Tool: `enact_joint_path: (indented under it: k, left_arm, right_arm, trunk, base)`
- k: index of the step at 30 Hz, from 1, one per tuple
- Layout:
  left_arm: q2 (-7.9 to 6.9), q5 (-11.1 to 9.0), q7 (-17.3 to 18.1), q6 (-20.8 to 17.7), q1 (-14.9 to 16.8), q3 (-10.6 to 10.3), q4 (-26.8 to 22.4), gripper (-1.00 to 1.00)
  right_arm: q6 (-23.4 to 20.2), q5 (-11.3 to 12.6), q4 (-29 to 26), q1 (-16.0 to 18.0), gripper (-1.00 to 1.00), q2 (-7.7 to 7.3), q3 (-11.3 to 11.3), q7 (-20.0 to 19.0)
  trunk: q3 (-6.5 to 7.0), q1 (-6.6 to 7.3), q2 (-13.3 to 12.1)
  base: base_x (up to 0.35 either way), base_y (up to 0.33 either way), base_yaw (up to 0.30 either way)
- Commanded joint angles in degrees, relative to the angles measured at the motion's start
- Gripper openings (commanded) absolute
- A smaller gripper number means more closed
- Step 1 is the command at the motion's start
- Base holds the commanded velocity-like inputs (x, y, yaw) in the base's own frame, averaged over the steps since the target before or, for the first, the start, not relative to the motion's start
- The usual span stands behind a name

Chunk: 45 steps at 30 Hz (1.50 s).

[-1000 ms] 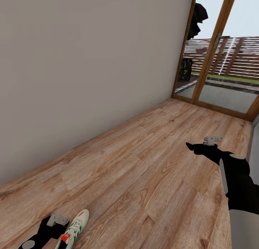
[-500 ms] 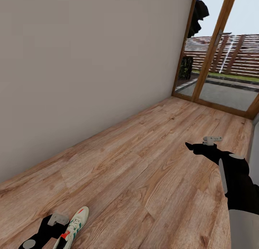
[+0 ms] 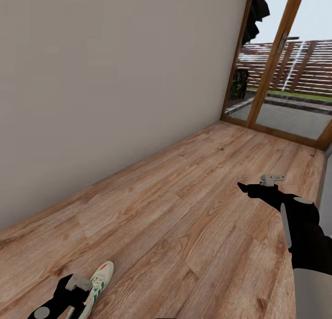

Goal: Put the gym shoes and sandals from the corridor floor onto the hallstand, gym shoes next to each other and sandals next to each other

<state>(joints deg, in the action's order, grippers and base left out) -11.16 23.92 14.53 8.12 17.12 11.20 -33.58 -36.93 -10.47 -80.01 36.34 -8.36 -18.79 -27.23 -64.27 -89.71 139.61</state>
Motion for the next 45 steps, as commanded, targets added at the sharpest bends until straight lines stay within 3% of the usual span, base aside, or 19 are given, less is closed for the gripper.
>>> enact_joint_path:
  k: [1,5,12,20,21,26,33,41,45]
  left_arm:
    - [0.04,0.6,0.4,0.6,0.0,0.1,0.0,1.00]
    - [0.01,0.7,0.3,3.9,0.0,-1.5,0.4,1.00]
    - [-0.30,0.8,1.0,9.4,-0.3,-2.6,3.3,1.00]
    - [-1.07,0.9,5.4,10.3,-0.4,-2.5,5.7,1.00]
    - [-2.11,0.6,6.5,10.5,-0.4,-2.2,6.0,1.00]
    - [-3.04,-0.1,7.0,10.6,-0.7,-2.0,6.1,1.00]
    - [-3.40,-2.9,7.0,14.1,-2.1,-1.9,6.2,1.00]
    - [-3.43,-3.7,6.5,15.4,-2.4,-1.6,7.5,1.00]
    - [-3.41,-3.8,6.4,15.7,-2.4,-0.2,8.6,1.00]
  right_arm:
    - [-0.2,-0.6,-0.1,0.0,1.00,0.01,-0.1,-0.5]
    - [-0.2,-0.6,-0.1,0.0,1.00,0.01,-0.1,-0.5]
    - [-0.2,-0.6,-0.1,0.0,1.00,0.00,0.0,-0.5]
    - [-0.2,-0.6,-0.1,0.0,1.00,0.01,0.0,-0.5]
    - [-0.2,-0.6,-0.1,0.0,1.00,0.01,0.0,-0.5]
    - [-0.2,-0.6,-0.1,0.0,1.00,0.01,0.0,-0.5]
    - [-0.2,-0.6,-0.1,0.0,1.00,-0.02,0.0,-0.5]
    - [-0.2,-0.6,0.0,0.0,1.00,-0.02,0.0,-0.5]
    - [-0.2,-0.6,0.0,0.0,1.00,-0.05,0.0,-0.5]
  trunk:
    - [-0.05,0.01,0.0]
    - [-0.07,0.01,0.0]
    - [-0.08,0.01,0.0]
    - [-0.08,0.01,0.0]
    - [-0.08,0.01,0.0]
    - [-0.08,0.01,0.0]
    - [-0.08,0.01,0.0]
    - [-0.08,0.01,0.0]
    - [-0.08,0.01,0.0]
  base:
    - [0.000,0.000,0.000]
    - [0.000,0.000,0.000]
    - [0.000,0.000,0.000]
    - [0.000,0.000,0.000]
    - [0.000,0.000,0.000]
    - [0.000,0.000,0.000]
    - [0.000,0.000,0.000]
    - [0.000,0.000,0.000]
    - [0.000,0.000,0.000]
